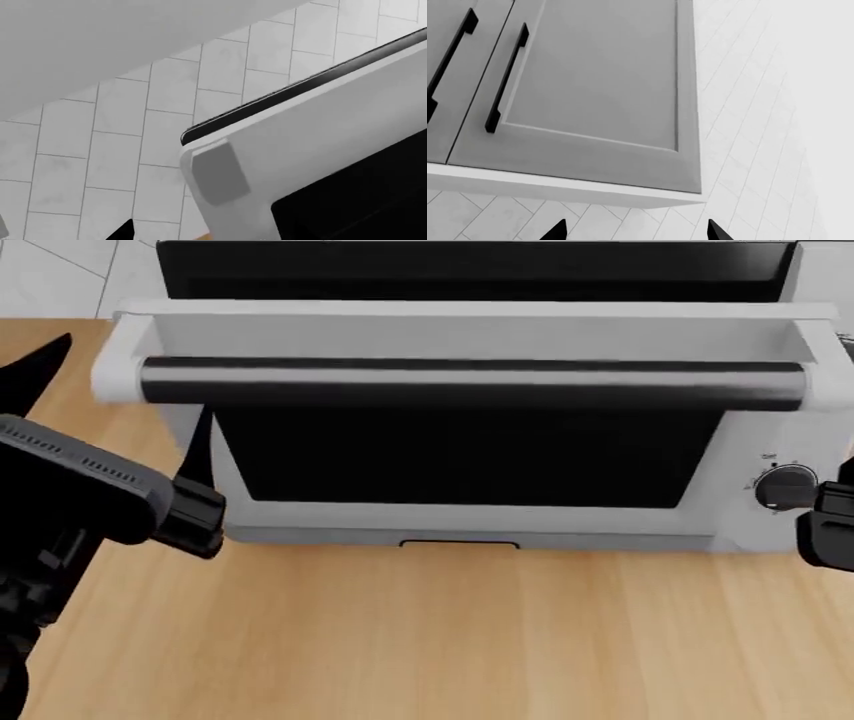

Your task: Close the toaster oven door.

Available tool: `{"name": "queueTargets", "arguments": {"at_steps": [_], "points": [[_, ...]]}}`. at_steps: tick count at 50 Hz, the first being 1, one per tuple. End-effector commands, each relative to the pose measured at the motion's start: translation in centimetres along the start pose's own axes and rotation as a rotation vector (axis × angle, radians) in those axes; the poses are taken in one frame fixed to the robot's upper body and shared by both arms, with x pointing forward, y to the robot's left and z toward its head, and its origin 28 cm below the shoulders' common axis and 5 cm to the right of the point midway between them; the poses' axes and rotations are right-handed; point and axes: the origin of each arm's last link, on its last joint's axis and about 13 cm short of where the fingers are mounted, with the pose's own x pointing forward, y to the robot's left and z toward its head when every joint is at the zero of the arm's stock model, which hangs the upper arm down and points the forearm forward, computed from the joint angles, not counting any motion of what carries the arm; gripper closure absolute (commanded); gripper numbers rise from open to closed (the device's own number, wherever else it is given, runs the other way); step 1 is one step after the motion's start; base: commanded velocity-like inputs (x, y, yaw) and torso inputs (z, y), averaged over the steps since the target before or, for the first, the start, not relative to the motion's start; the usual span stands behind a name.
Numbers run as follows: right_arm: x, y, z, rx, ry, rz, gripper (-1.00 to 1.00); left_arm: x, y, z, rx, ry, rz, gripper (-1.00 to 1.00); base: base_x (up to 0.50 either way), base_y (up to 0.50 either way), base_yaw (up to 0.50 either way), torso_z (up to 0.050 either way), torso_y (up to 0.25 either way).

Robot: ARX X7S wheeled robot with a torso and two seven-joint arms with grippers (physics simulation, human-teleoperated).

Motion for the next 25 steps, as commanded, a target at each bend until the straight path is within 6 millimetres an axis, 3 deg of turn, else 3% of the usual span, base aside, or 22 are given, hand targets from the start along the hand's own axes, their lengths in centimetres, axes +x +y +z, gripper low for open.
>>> {"name": "queueTargets", "arguments": {"at_steps": [1,25], "points": [[0.1,-0.1,0.3,0.001,-0.006,-0.004,-1.0,1.7,-0.2,0.0,-0.047,0.07,0.063,-1.0,0.0,0.0,0.0,0.0,0.0],[0.1,0.0,0.1,0.001,-0.004,-0.013,-1.0,4.4,-1.4,-0.4,-0.085,0.121,0.192,-1.0,0.0,0.0,0.0,0.0,0.0]]}}
